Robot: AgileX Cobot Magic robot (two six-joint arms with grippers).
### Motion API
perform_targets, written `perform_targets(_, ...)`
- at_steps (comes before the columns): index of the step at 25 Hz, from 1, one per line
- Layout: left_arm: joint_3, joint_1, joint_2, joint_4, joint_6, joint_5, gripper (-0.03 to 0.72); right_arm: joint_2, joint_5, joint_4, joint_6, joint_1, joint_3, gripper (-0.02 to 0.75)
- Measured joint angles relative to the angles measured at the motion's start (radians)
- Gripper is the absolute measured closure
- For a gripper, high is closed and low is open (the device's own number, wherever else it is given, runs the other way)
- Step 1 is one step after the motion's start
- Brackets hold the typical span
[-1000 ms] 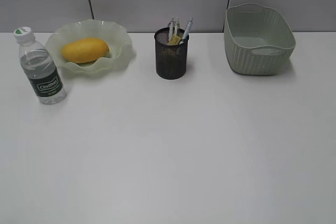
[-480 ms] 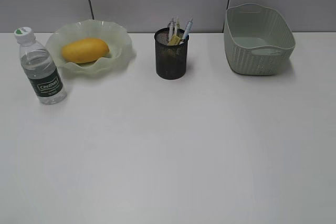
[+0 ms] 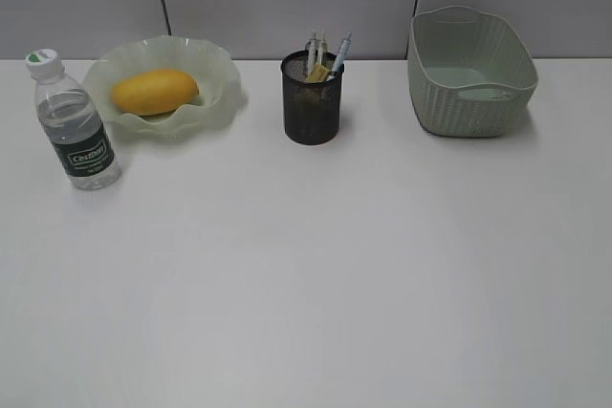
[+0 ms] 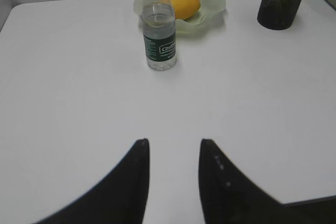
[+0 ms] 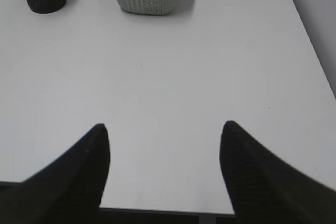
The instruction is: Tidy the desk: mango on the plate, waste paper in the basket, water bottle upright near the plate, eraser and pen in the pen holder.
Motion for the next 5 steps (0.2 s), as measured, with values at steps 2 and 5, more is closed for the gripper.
perform_targets(2, 0.0, 0.0, 0.0, 0.0, 0.0, 0.0, 0.441, 0.0, 0.0, 0.0, 0.0, 0.0, 0.0, 0.216)
perform_targets(5, 0.0, 0.0, 0.0, 0.0, 0.0, 0.0, 0.441, 0.0, 0.0, 0.0, 0.0, 0.0, 0.0, 0.216)
